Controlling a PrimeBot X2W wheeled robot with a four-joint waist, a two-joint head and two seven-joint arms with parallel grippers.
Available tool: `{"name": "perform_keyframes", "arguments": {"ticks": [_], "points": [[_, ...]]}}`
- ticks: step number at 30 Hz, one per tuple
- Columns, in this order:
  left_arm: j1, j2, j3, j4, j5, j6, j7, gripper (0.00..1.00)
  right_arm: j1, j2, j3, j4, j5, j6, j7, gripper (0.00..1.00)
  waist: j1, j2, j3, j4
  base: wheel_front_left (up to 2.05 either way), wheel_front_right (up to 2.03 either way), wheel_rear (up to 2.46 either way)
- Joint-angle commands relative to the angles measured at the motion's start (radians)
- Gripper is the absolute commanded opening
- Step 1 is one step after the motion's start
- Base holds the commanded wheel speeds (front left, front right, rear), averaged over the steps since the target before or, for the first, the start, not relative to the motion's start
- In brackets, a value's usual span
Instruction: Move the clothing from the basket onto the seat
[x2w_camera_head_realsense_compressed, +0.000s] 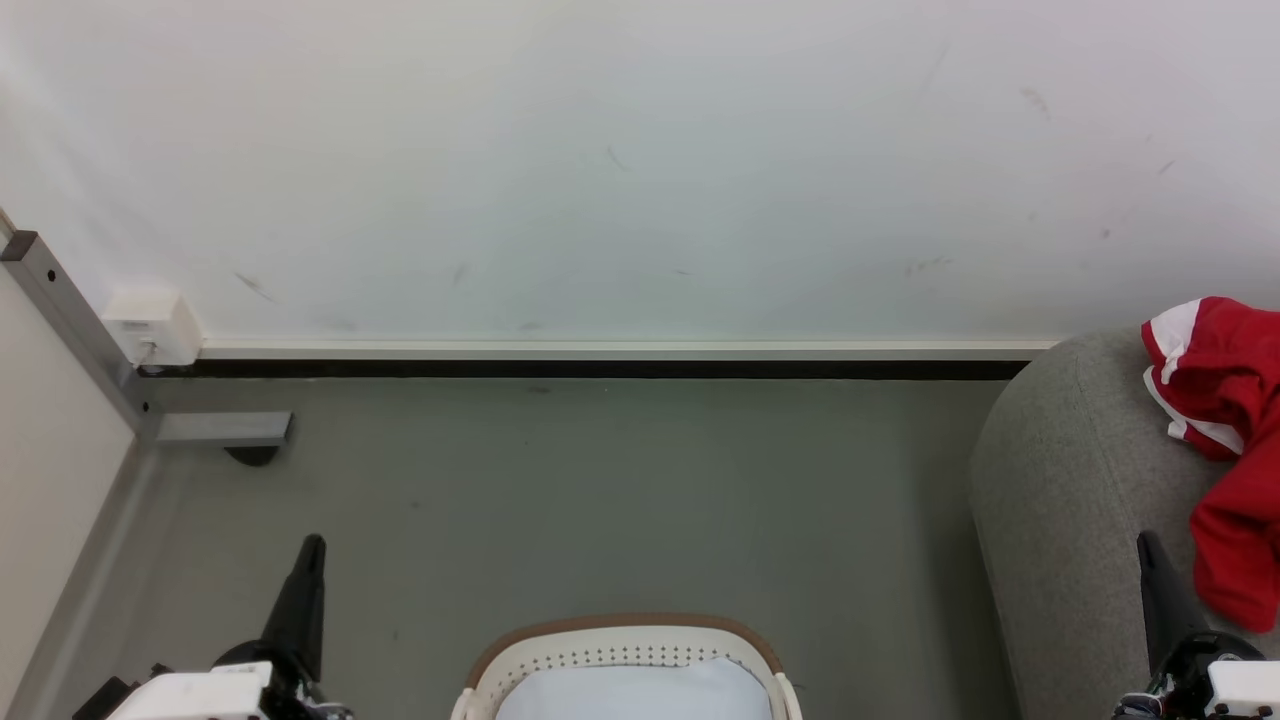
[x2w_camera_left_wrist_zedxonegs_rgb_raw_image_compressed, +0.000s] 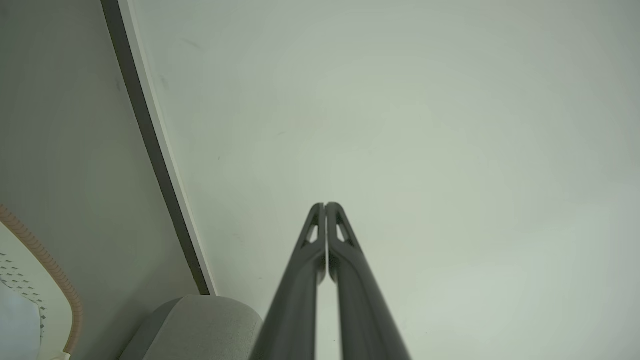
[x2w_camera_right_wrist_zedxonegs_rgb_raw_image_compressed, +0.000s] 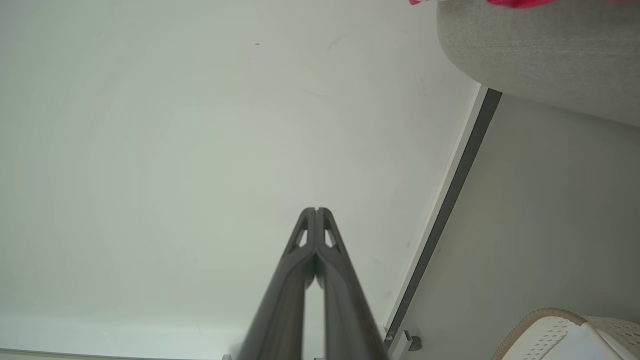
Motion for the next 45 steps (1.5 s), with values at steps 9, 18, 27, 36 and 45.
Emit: {"name": "perform_keyframes", "arguments": {"ticks": [9,18,27,36,45], "points": [[-0.009,0.001,0.002,0.0,-0.014,-0.002,0.004,0.0,-0.012,0.001,-0.004,-0.002,-0.006,-0.002,0.001,0.0,0.0,-0.0001,0.0,0.0,0.0,0.0,0.0],[-0.009,0.001,0.002,0.0,-0.014,-0.002,0.004,0.0,-0.012,0.002,-0.006,-0.002,-0.007,-0.002,0.003,0.0,0.0,-0.0001,0.0,0.0,0.0,0.0,0.0],[-0.009,0.001,0.002,0.0,-0.014,-0.002,0.004,0.0,-0.012,0.003,-0.008,-0.001,-0.009,-0.002,0.005,0.0,0.0,-0.0001,0.0,0.0,0.0,0.0,0.0],[-0.009,0.001,0.002,0.0,-0.014,-0.002,0.004,0.0,-0.013,0.004,-0.009,-0.001,-0.009,-0.002,0.007,0.0,0.0,-0.0001,0.0,0.0,0.0,0.0,0.0],[-0.009,0.001,0.002,0.0,-0.014,-0.002,0.004,0.0,-0.013,0.006,-0.011,-0.001,-0.01,-0.002,0.008,0.0,0.0,-0.0001,0.0,0.0,0.0,0.0,0.0]]}}
